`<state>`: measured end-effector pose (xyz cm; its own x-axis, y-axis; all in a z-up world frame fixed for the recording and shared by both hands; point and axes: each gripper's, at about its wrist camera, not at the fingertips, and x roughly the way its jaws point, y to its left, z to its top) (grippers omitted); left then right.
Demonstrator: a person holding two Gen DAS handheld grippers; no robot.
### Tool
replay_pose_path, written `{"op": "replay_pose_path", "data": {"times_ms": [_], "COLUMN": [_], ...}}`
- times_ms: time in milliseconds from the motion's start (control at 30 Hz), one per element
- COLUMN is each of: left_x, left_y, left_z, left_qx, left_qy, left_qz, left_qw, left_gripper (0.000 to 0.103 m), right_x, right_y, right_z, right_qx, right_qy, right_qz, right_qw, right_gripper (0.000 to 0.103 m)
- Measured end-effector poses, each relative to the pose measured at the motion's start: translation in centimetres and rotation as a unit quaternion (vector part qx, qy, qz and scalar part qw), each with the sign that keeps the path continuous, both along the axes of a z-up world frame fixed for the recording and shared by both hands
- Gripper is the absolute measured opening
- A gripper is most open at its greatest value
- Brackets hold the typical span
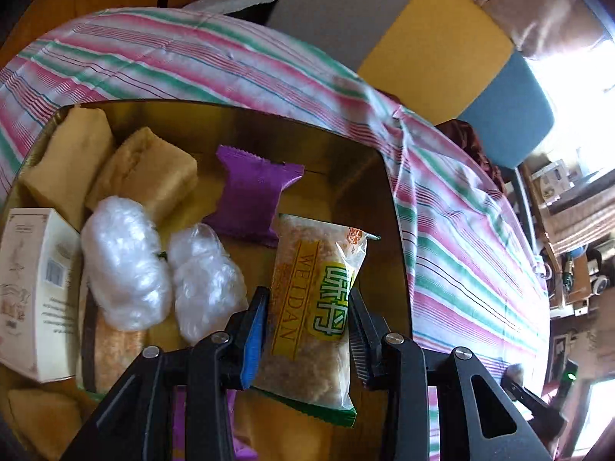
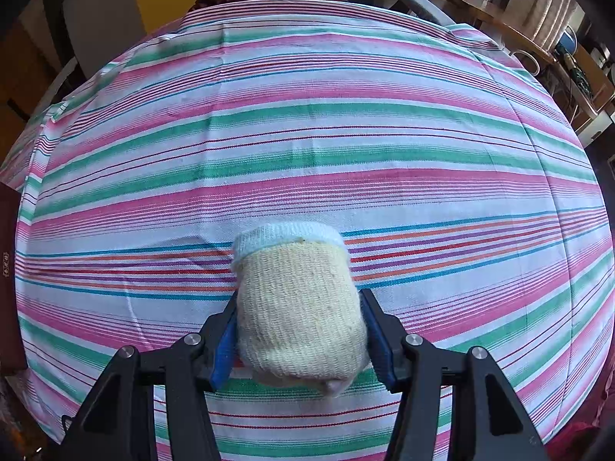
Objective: Organize objects
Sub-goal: 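Lower the WEIDAN snack bag into the gold tray and open the left gripper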
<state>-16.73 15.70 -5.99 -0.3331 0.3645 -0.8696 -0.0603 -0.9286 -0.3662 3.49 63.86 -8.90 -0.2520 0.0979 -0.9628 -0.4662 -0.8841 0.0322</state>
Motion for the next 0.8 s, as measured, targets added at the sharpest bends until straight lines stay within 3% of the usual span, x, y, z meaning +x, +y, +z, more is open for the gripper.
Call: {"op": "replay_pose_path", "data": {"times_ms": [267,500,633,800], "left_x": [-0.8,-0.5,0.7,2.9], "left_y": [1.1,1.2,0.9,-1.3], "left_z": [-1.6,-1.4,0.8,4.3], "left_qx": [-0.032,-0.046,-0.063,-0.057], "left_qy": [-0.015,0.002,0.046,0.095], "left_qz": [0.004,-0.003,-0.017,-0.032], "left_qw": [0.9994,0.9989,0.9968,0.9933], "left_gripper": [0.040,0.041,0.042,0.046], "right_x": [0.1,0.3,0.4,0.3], "right_y": [0.1,0.1,0.2,-0.3], "right_z": [0.0,0.0,0.0,0.0], "right_qx": [0.000,0.000,0.001,0.012], "right_qy": [0.000,0.000,0.000,-0.006], "right_qz": [-0.003,-0.002,-0.002,0.003], "right_qw": [1.000,1.000,1.000,1.000], "right_gripper": [0.058,0.058,0.058,0.056]}}
